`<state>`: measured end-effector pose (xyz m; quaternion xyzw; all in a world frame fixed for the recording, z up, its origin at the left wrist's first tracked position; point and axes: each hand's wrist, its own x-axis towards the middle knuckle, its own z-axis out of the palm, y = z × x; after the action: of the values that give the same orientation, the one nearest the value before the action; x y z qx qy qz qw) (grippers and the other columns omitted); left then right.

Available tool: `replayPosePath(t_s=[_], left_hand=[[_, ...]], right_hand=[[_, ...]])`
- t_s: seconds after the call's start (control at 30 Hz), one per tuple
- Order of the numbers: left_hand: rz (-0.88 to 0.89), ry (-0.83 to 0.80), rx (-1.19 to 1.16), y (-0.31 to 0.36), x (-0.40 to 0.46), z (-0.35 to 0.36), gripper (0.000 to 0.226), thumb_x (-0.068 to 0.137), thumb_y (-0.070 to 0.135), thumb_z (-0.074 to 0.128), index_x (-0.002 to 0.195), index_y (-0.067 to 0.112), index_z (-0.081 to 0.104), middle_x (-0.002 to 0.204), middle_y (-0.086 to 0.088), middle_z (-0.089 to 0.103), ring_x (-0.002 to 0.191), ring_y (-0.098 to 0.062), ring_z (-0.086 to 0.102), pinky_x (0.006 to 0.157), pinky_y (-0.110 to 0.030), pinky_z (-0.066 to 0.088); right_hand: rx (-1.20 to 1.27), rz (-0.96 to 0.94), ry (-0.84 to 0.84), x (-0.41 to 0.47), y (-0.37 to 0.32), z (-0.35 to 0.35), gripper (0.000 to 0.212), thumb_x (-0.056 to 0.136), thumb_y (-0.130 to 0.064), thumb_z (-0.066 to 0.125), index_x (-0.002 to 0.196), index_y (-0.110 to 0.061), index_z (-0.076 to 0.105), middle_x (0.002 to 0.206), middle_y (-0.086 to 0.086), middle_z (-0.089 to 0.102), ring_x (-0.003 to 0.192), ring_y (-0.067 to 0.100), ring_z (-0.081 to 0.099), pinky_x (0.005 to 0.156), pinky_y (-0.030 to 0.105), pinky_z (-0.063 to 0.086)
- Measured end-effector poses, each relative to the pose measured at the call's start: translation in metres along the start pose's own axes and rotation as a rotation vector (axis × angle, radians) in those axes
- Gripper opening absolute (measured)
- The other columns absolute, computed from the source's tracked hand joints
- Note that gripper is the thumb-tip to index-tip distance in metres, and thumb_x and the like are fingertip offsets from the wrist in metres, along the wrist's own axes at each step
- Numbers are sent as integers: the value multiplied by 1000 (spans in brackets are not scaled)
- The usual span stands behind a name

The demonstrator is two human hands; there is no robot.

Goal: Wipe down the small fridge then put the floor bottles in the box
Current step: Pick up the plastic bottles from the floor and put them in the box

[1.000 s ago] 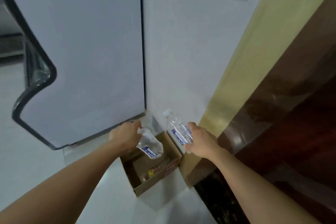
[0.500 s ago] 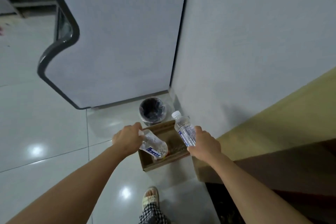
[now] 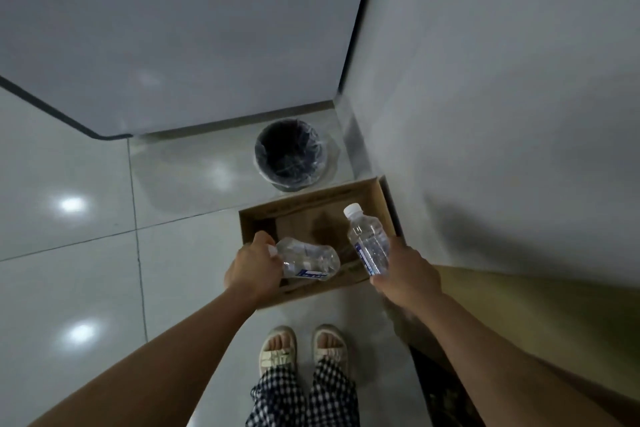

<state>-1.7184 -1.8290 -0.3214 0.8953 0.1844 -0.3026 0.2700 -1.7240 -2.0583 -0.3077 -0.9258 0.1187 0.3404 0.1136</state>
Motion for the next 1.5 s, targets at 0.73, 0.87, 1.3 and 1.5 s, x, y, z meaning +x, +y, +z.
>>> replayPosePath(t_s=[0.73,0.87,1.3,1.5], left_hand=[[-265,-34,-273,-71,251,251,27,93,20,51,118,13,45,108,-12,57,87,-25,59,58,-29,46],[-201,-137,-85,-67,246,248,45,92,22,52,134,15,37,131,-16,46,108,-30,55,70,-32,46],[7,-35,200,-10,146,99,51,86,24,62,132,19,40,129,-10,48,117,-28,49,94,-42,47],[72,27,248,24,68,-1,45,84,31,62,124,19,44,119,-9,53,108,-27,53,91,-42,47]], right_hand=[[-85,-54,-133,284,35,213,48,86,-37,66,124,-15,48,113,8,60,94,23,59,67,28,40],[-53,-84,-199,276,32,213,58,89,-41,58,137,-19,33,123,9,53,109,26,54,83,34,45],[-148,-194,-205,160,-8,98,70,88,-37,60,145,-16,24,139,11,40,125,29,44,103,44,41],[-218,-306,-150,79,-44,4,61,91,-32,58,142,-14,31,135,10,47,120,28,49,98,40,44]])
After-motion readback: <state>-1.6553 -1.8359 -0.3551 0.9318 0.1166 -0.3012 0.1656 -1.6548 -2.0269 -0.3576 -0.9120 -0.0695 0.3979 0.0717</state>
